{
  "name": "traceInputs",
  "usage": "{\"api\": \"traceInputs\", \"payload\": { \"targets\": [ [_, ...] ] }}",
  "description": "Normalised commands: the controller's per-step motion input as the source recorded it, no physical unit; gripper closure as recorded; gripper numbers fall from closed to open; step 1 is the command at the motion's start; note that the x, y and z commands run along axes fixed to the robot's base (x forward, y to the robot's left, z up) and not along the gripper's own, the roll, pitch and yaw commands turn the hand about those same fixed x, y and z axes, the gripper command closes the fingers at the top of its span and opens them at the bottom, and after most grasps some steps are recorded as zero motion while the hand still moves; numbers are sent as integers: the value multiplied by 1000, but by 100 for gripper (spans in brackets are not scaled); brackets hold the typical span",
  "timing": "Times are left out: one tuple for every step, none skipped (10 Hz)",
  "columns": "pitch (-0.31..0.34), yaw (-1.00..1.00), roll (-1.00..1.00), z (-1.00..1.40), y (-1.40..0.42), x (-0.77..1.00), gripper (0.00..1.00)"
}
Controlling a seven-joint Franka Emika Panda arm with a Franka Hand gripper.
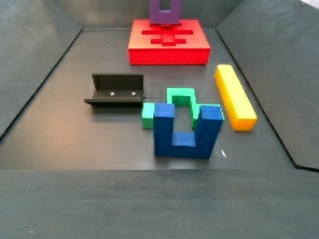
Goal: Pick up the purple object. Move up. Place the purple object on the fixture. Regrasp the purple object. Move to above the board. Insert the purple object.
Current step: Insert the purple object.
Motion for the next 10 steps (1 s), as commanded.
{"api": "traceInputs", "payload": {
  "targets": [
    [23,-77,0,-71,106,0,100],
    [0,-74,0,-134,0,-94,100],
    [-6,-137,-103,-111,-6,-223,100],
    [0,-114,-54,0,-129,-154,100],
    [0,-86,-71,0,-54,0,100],
    [0,-69,-77,-11,-77,11,100],
    [-4,-17,-57,-106,0,211,100],
    [0,0,-31,-160,0,297,100],
    [0,0,-3,-174,0,283,100],
    [0,0,0,-183,0,200,100]
  ]
}}
